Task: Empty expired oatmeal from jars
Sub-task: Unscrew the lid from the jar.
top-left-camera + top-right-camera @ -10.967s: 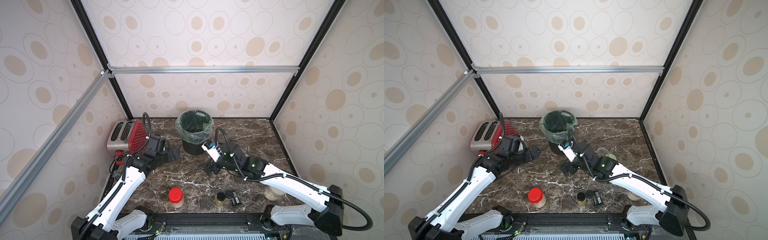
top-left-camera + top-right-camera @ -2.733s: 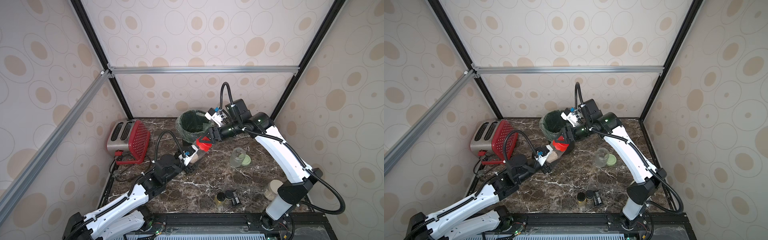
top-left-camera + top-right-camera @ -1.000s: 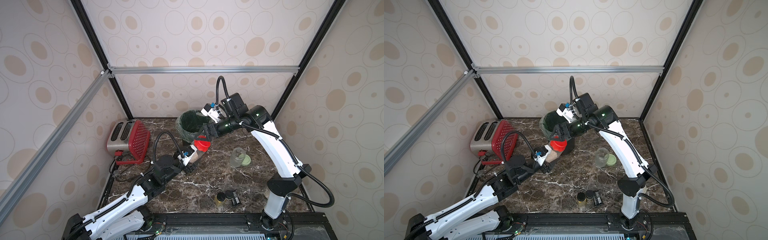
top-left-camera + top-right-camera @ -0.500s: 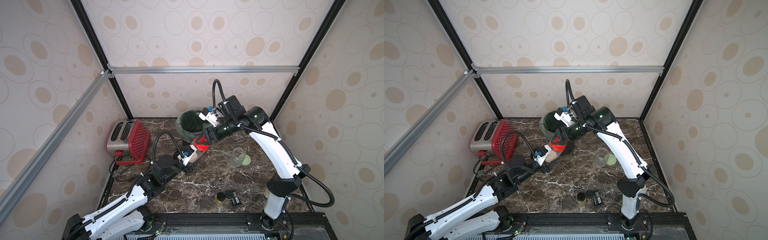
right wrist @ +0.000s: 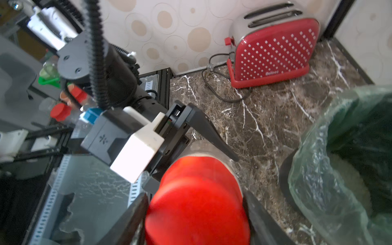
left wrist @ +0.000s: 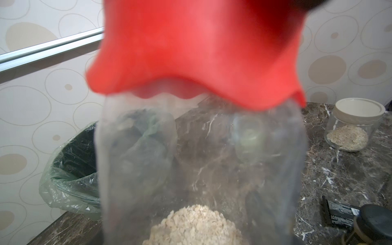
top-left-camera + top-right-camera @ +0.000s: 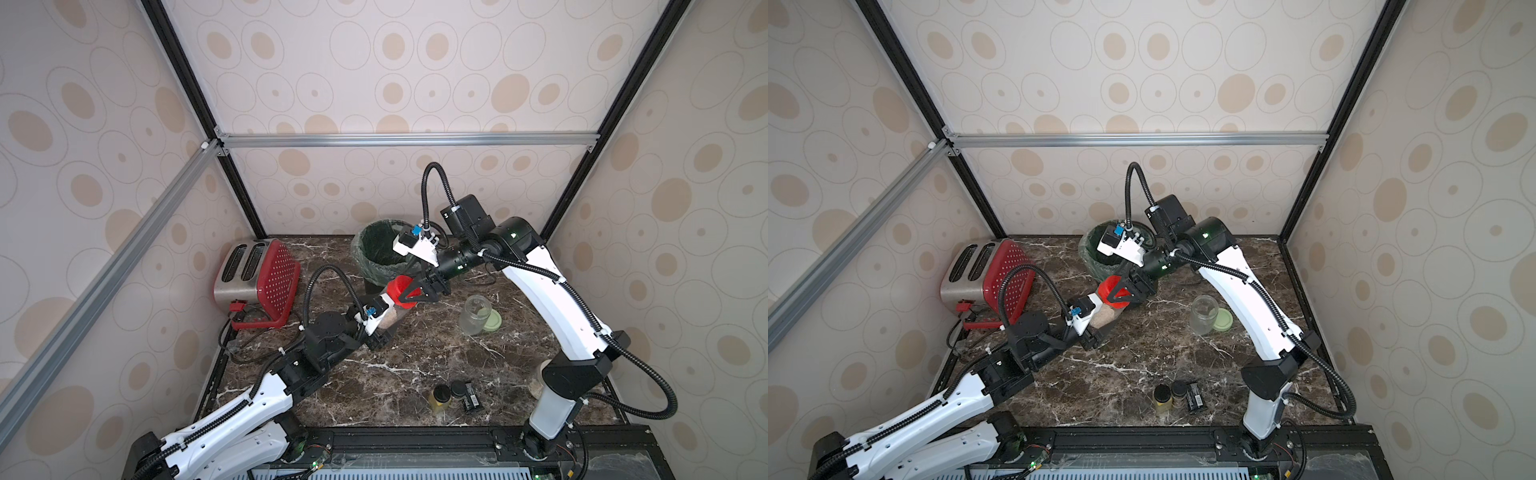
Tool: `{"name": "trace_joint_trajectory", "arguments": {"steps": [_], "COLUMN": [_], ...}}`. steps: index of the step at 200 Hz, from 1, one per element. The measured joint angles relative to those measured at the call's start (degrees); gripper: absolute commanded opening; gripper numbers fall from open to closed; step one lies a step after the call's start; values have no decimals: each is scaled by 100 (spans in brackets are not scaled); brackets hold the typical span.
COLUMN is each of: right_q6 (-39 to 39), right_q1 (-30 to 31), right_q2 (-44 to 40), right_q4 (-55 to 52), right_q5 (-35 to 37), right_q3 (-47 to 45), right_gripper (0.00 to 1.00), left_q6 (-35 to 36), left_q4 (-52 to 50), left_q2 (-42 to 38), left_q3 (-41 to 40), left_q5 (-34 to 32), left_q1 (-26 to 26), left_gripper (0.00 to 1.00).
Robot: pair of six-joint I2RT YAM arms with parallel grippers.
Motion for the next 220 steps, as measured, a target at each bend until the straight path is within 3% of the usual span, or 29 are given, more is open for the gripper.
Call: {"name": "trace_joint_trajectory", "arguments": {"steps": [34, 61, 89, 131, 155, 186, 220], "right_q6": [-968, -1213, -446, 2118, 3191, 3856, 4155], "right_q1": [-173, -291, -334, -317, -345, -348, -304], "right_q2": [63, 232, 219, -52, -68, -166, -216], "right_q4": [-11, -96, 203, 979, 970, 791, 634], "right_q5": [-518, -728, -481, 479, 1054, 1572, 1624], "right_q3": [-35, 79, 92, 39, 275, 321, 291], "right_gripper": [81, 100, 99, 99, 99, 99, 99], "left_q6": [-13, -20, -22, -39, -39, -35, -9], "left_q4": [22, -7, -17, -20, -20, 7, 24], "left_q2": [-26, -28, -37, -39, -42, -2, 31], "left_q3": [-7, -7, -7, -7, -7, -7, -7], "left_q5": [46, 7, -59, -219, -219, -223, -221], "left_q1": [0, 0, 0, 0, 0, 0, 0], "left_gripper": [40, 40, 40, 40, 40, 40, 40]}}
